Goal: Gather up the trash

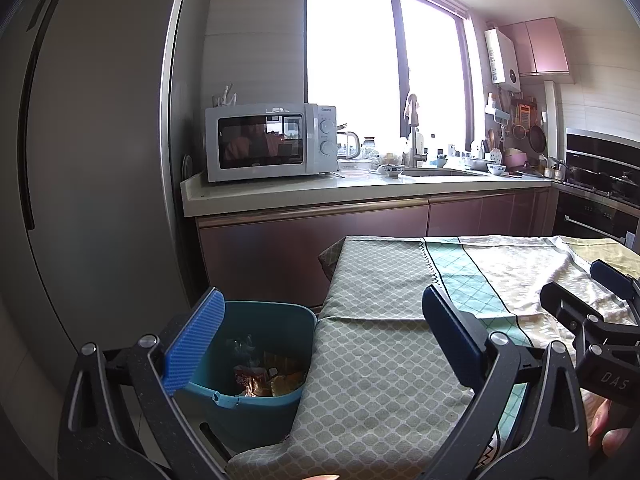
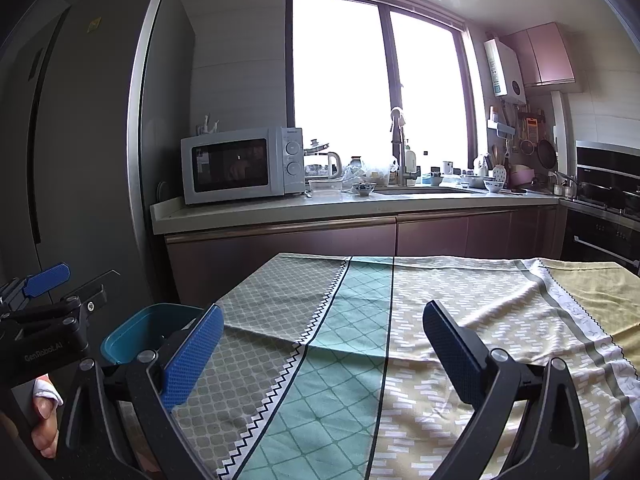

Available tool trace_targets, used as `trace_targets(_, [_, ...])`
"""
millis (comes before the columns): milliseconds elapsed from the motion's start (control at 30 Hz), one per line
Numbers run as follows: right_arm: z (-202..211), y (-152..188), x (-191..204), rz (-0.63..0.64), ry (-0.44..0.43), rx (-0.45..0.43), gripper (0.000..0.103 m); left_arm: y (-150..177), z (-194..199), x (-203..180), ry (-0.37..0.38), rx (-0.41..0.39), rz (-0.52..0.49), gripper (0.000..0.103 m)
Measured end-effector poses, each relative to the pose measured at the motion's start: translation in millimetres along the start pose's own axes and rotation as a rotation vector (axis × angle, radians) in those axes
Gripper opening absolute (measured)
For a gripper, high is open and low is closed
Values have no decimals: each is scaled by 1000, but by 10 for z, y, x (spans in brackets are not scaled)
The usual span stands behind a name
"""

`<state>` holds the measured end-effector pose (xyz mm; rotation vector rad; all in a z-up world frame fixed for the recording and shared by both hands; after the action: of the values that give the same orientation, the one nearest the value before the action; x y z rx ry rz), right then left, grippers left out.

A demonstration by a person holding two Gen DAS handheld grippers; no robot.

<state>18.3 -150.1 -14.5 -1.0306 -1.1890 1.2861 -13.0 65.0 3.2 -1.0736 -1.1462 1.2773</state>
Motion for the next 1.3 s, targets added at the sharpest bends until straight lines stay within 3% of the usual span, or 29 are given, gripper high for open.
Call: trace_targets(1300, [-2,7,7,-7,9,-3,97,19,0,-10,1,1,0,98])
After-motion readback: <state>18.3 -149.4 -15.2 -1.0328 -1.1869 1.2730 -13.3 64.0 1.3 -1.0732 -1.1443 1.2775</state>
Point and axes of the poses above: each gripper's, at about its wrist camera, not at the fingertips, and z roughly against the way its jaws point, x to its left, y to its underside, the point moved 2 cm from there along -z, roughly the way its jaws point, and after that the axes turned 9 degrees about -x, right-handed, at the moved point
